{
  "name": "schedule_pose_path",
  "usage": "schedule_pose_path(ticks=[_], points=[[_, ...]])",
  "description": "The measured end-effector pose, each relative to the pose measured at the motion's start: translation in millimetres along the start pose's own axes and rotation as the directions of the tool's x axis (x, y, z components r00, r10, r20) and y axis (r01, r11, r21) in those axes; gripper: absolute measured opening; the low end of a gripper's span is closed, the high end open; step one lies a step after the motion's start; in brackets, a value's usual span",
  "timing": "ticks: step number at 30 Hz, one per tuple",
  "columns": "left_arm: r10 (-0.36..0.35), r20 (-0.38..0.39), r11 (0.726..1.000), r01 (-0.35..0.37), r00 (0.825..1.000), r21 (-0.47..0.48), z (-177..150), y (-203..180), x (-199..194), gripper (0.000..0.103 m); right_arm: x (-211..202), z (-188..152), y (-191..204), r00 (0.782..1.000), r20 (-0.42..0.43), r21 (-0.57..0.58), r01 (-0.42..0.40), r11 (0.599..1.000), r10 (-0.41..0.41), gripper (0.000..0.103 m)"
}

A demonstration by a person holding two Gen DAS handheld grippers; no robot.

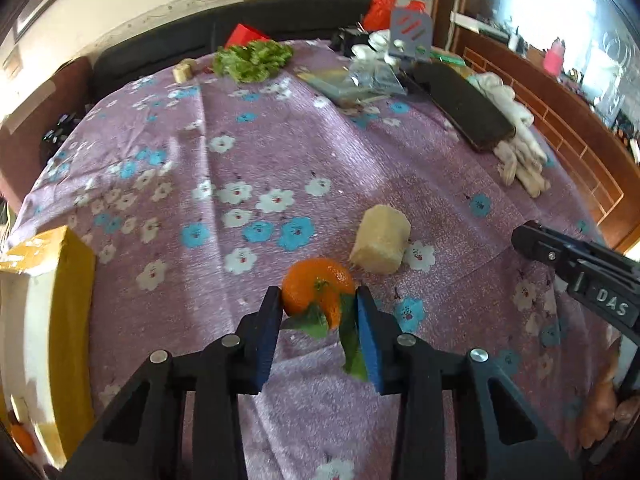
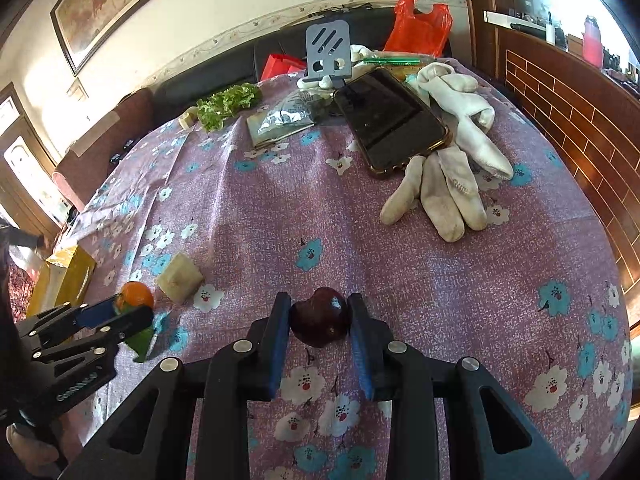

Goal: Organize fruits
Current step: 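Grasp the leafy mandarin with the left tool while the right tool holds the plum, then carry the mandarin and plum into the tray and open both tools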

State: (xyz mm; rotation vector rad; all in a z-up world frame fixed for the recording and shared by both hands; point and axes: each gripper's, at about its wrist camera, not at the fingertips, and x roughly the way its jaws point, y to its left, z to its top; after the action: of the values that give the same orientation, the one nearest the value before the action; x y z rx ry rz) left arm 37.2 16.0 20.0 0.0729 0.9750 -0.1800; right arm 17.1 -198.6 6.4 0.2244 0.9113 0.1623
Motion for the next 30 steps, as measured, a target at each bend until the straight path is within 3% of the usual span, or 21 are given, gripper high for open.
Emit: schedule_pose_path(ticks=[9,12,16,22,30], points=[[-0.007,0.137,0.994,0.022,0.991,-0.109,-28,54,-97,0.036,-13,-3,15,0.999,0.047,-0.038,-0.024,0.999,0.026,0.031],[0.022,0.161,0.988,0.003,0.987,-0.153,-45,89,-131,0.036,-20,-3,31,0.992,0.025,-0.031,-0.121,0.992,0.121,0.031],[0.099,0.183,0.977,-0.06,0.978,-0.206,-65,135,-161,0.036,-39,-9,80,0.981,0.024,-0.09,-0.191,0.978,0.193,0.031],[0.184,0.147,0.939,-0.13,0.972,-0.318,-102,206,-177,0.036,-55,-26,176,0.964,-0.017,-0.23,-0.261,0.937,0.265,0.032],[0.194,0.049,0.895,-0.156,0.98,-0.417,-119,273,-151,0.036,-39,-57,294,0.936,-0.131,-0.371,-0.353,0.859,0.328,0.032]])
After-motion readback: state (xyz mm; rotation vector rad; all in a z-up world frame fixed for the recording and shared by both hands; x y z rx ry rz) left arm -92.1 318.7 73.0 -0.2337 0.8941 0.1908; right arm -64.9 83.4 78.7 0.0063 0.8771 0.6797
